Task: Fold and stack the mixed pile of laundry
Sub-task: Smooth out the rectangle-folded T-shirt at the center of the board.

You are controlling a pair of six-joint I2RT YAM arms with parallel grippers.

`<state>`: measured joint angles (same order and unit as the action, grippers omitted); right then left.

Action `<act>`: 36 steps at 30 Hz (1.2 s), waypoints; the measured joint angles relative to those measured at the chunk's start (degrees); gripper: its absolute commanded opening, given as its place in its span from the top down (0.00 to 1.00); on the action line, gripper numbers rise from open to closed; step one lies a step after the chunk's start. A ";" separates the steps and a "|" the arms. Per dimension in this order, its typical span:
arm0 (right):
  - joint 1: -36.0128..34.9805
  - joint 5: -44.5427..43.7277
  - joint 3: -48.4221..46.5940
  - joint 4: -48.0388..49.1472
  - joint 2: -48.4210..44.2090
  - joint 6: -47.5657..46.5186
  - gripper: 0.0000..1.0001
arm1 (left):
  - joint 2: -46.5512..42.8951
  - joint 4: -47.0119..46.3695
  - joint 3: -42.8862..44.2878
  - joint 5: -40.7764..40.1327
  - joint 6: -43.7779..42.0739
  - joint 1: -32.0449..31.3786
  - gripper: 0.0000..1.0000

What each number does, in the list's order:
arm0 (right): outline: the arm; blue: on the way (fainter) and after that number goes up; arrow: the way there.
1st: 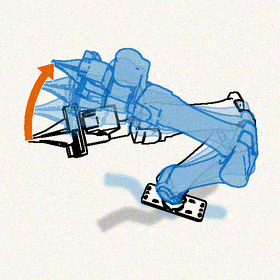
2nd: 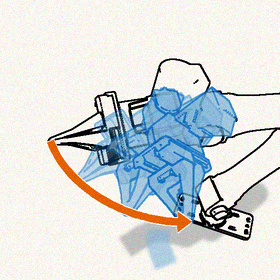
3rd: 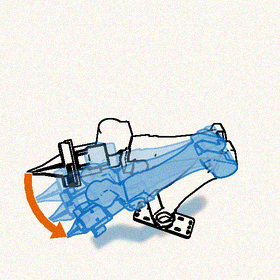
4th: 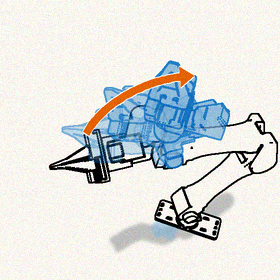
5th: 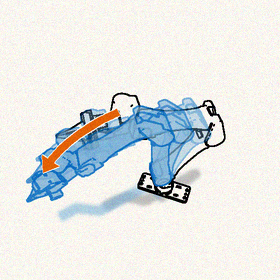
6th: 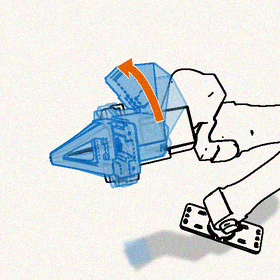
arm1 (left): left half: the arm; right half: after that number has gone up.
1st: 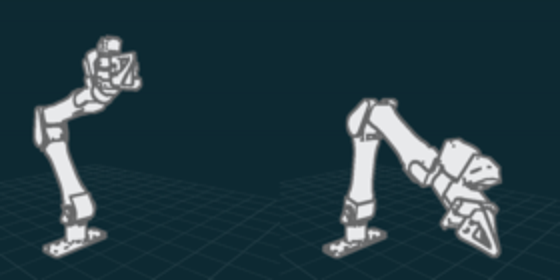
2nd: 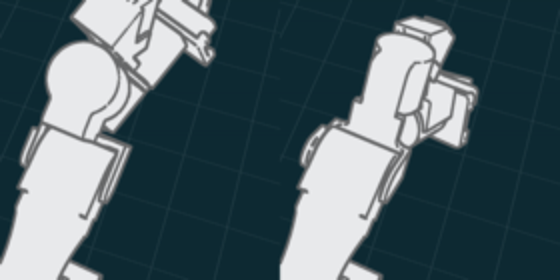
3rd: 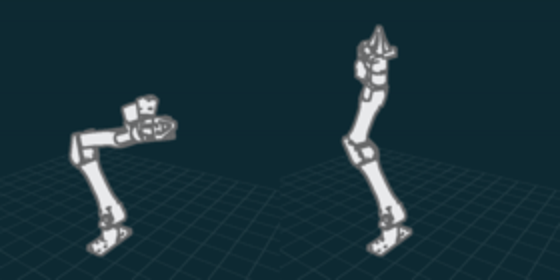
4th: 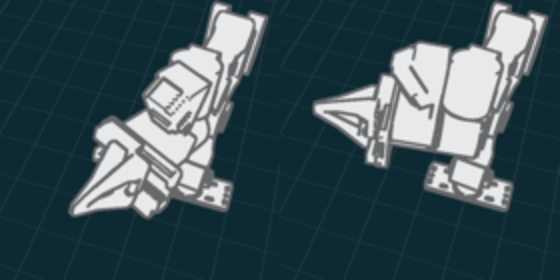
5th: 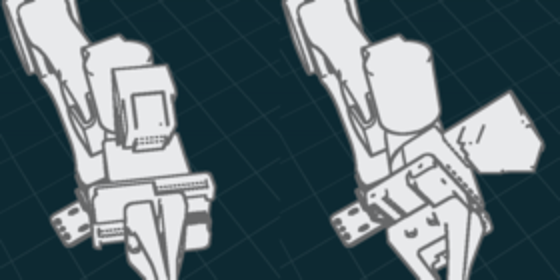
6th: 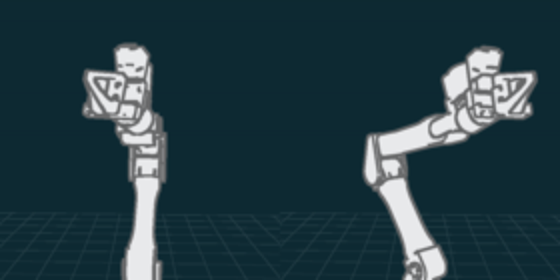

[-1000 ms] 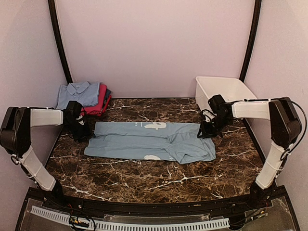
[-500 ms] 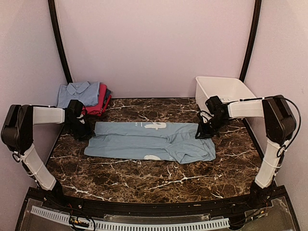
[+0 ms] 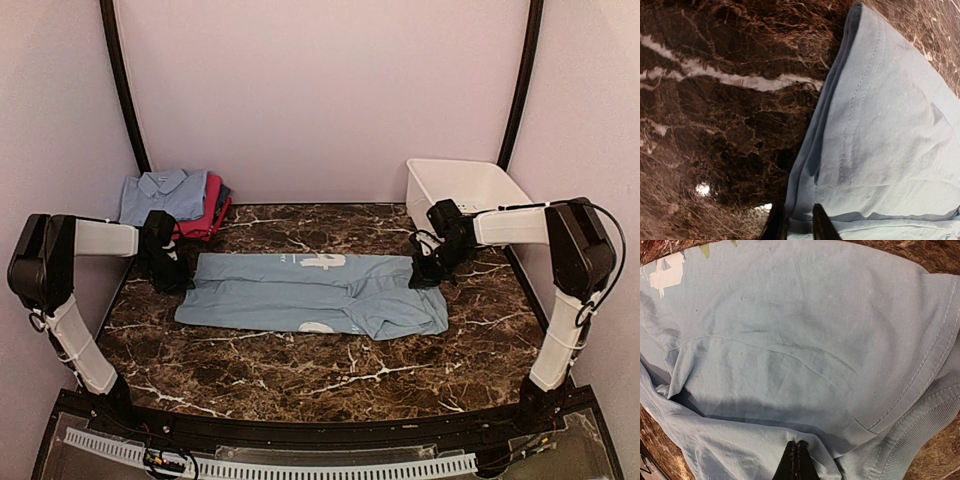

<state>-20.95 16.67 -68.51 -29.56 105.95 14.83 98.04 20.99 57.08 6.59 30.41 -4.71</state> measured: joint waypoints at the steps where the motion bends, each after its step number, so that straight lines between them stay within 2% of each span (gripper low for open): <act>1: 0.00 -0.04 0.07 0.00 -0.15 0.00 1.00 | 0.11 0.00 0.02 0.00 0.22 0.00 0.93; 2: -0.02 -0.13 0.20 0.02 -0.42 0.00 1.00 | 0.17 -0.02 0.00 0.04 0.07 0.00 0.98; 4: 0.00 -0.35 0.44 -0.02 -1.07 0.02 1.00 | 0.22 -0.02 0.02 0.02 0.07 0.00 1.00; 19: 0.22 -3.80 0.74 -0.04 -5.44 0.24 1.00 | 0.20 -0.11 0.76 -0.17 -0.02 0.00 1.00; 23: 0.35 -3.06 0.85 -0.13 -5.44 0.20 0.79 | 0.20 -0.22 1.03 -0.13 -0.04 0.00 1.00; 27: 0.35 -1.49 0.85 0.00 -5.20 0.22 0.66 | 0.20 -0.35 1.03 0.02 -0.02 0.00 1.00; 36: 0.33 0.35 0.70 0.00 -1.42 0.37 0.67 | 0.20 -0.57 1.03 0.07 -0.04 0.00 1.00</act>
<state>-20.62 17.02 -67.81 -29.56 104.53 15.20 98.24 20.43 58.11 6.66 30.37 -4.71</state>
